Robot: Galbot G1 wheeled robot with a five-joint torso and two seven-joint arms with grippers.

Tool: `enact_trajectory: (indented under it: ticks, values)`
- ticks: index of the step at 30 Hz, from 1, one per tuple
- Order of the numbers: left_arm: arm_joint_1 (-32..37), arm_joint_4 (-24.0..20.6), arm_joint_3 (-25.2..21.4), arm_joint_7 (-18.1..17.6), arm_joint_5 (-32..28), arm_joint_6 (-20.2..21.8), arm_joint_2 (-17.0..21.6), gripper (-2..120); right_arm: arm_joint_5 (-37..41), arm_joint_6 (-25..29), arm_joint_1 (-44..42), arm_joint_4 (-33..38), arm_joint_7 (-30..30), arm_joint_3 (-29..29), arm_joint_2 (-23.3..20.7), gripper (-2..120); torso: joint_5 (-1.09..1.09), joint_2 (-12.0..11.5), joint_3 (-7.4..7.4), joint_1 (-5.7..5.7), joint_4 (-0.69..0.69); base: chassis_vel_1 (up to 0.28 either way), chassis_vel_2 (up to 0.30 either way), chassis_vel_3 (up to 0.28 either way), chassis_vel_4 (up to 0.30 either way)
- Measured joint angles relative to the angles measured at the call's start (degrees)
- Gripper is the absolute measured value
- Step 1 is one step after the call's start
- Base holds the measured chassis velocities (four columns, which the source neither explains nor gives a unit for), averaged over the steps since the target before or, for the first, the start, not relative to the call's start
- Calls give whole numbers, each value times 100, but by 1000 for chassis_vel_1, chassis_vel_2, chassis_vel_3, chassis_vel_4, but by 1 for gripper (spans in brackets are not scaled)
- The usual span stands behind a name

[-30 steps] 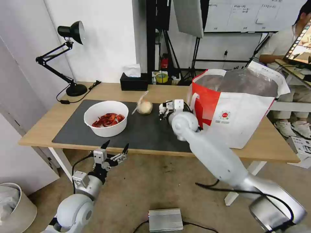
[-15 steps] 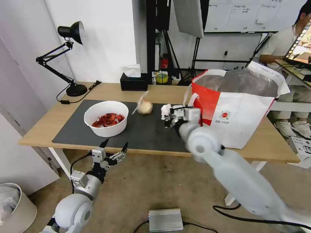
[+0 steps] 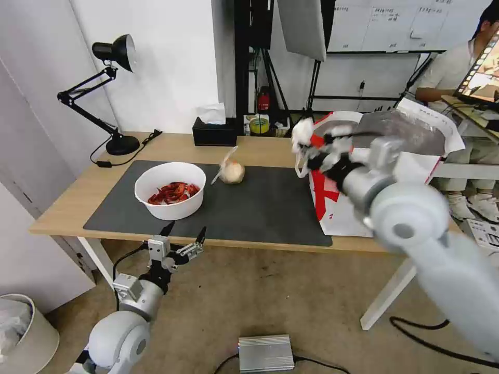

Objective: Pick up the trash from the table and place it into the takeout bag.

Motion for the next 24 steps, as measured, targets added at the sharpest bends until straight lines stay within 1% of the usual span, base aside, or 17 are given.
enact_trajectory:
  ticks: [1,4,5,6,8,9,15,20,22,23,24]
  values:
    - [-19,11,43,0,0,2,1,100,108,16,86,-126,40,108,-122,0,1,0,0,0,0,0,0,0,0]
    - [-36,27,94,0,0,4,-3,100,259,25,187,-294,112,193,-231,0,0,0,0,0,-1,0,0,0,0]
    - [-51,47,139,0,3,5,-9,100,385,20,300,-516,258,243,-293,0,1,0,1,1,0,0,0,0,0]
    - [-51,47,139,0,3,5,-9,100,385,20,300,-516,258,243,-293,0,1,0,1,1,0,0,0,0,0]
    - [-52,55,172,0,10,7,-16,100,494,-27,392,-765,407,288,-333,0,0,-1,1,0,1,0,0,0,0]
    - [-52,55,172,0,10,7,-16,100,494,-27,392,-765,407,288,-333,0,0,-1,1,0,1,0,0,0,0]
    - [-57,72,190,-3,10,7,-6,100,837,-131,534,-1268,731,287,-350,0,0,-1,1,1,0,0,0,0,0]
    - [-48,72,206,-3,8,7,-15,100,1040,-172,551,-1391,1018,275,-321,0,1,-1,1,1,0,0,0,0,0]
    - [-32,72,206,-3,8,6,-23,100,1178,-177,537,-1389,1248,275,-310,0,0,-1,1,1,0,0,0,0,0]
    - [-32,72,206,-3,8,6,-23,100,1178,-177,537,-1389,1248,275,-310,0,0,-1,1,1,0,0,0,0,0]
    - [-26,72,206,-3,8,7,-24,100,1276,-178,532,-1384,1360,282,-306,7,0,-1,1,1,0,0,0,0,0]
